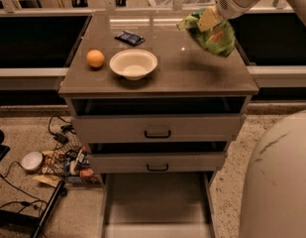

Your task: Pick green rice chip bag from bottom drawer and place on counter

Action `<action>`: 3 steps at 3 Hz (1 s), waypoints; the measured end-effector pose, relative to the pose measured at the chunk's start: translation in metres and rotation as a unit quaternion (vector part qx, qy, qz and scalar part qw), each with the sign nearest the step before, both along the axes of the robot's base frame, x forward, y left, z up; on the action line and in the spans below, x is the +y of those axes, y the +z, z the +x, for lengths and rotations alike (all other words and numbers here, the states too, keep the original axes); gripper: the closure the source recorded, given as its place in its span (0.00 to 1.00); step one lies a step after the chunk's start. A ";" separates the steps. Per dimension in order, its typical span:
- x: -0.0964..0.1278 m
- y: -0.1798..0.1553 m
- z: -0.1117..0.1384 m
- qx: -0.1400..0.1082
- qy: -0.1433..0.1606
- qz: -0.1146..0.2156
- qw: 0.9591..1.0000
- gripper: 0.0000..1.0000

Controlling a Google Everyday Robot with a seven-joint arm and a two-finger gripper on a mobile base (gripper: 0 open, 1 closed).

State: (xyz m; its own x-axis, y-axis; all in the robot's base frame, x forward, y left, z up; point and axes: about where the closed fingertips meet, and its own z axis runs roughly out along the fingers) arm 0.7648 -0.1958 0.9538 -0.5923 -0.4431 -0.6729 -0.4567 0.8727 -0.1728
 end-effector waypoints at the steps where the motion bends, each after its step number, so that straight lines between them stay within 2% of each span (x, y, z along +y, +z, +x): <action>1: 0.001 -0.002 0.001 0.002 0.001 0.000 1.000 0.00; 2: 0.002 -0.002 0.000 0.002 0.001 0.000 1.000 0.00; 3: 0.006 0.026 -0.008 0.002 0.023 0.003 1.000 0.00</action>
Offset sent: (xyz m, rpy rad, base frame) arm 0.0005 0.0014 -0.0019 -0.0001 0.0029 0.0019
